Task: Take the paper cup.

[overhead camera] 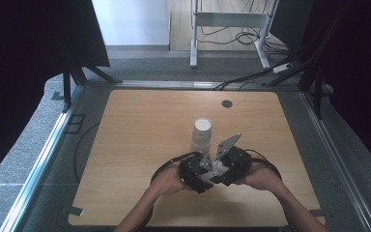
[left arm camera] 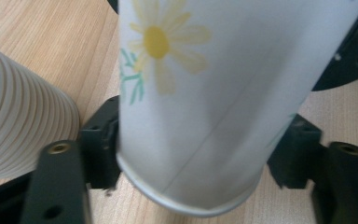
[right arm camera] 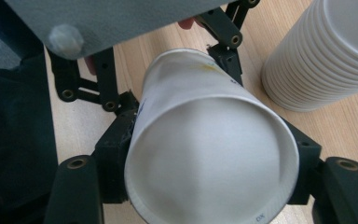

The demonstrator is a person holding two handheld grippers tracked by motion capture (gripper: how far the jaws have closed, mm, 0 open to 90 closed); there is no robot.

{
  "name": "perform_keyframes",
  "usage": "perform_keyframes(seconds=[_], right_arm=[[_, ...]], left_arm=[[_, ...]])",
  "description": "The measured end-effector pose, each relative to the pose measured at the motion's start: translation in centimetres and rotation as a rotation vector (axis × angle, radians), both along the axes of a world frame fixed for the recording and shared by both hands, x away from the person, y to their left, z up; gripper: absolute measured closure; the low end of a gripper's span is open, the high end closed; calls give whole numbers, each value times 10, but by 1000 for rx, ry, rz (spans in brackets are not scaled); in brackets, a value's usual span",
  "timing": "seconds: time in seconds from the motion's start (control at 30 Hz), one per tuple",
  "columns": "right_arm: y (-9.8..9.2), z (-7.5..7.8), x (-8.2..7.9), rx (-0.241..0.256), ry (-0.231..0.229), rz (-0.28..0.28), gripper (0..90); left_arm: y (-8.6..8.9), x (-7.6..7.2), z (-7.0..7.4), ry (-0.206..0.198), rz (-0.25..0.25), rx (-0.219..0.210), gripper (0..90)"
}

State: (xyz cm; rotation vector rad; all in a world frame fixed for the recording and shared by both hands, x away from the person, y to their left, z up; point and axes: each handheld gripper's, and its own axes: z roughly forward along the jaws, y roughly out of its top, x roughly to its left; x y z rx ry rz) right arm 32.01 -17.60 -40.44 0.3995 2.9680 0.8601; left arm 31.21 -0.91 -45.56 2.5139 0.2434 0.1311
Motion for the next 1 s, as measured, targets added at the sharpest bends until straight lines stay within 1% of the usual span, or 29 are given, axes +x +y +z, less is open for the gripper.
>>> perform_keyframes(seconds=[0.07,0.1,0.2,0.23,0.3,0.37,0.43,0.47,0.5,0.63,0.7,0.73,0.83,1.0], right_arm=[[-1,1,0,14,3,1,361],[-2,1,0,20,-1,-1,362],[-6,4,0,40,3,-15,364],[-7,5,0,51,4,-19,365],[-10,6,0,69,1,-25,365],[-13,8,0,91,0,-26,365],[-15,9,0,111,-2,-33,365],[-16,10,0,124,1,-35,365],[-18,11,-1,137,1,-36,365],[-24,13,-1,184,5,-48,365],[-27,13,-1,206,7,-52,366],[-28,13,-1,219,6,-55,365],[-33,13,-2,252,6,-66,365],[-41,12,-3,301,-6,-68,365]], left_arm=[[2,1,0,13,9,-25,240],[3,1,0,21,24,-44,216],[9,3,0,32,37,-63,153],[11,3,0,44,46,-87,138],[16,4,2,54,45,-124,134],[19,3,3,60,56,-153,109],[22,3,5,61,55,-178,99],[23,3,6,62,50,-185,88],[25,4,8,56,38,-184,78],[29,2,11,48,36,-217,63],[30,2,12,45,39,-235,63],[31,2,12,46,50,-254,63],[34,1,15,34,46,-276,64],[38,1,20,33,46,-328,76]])
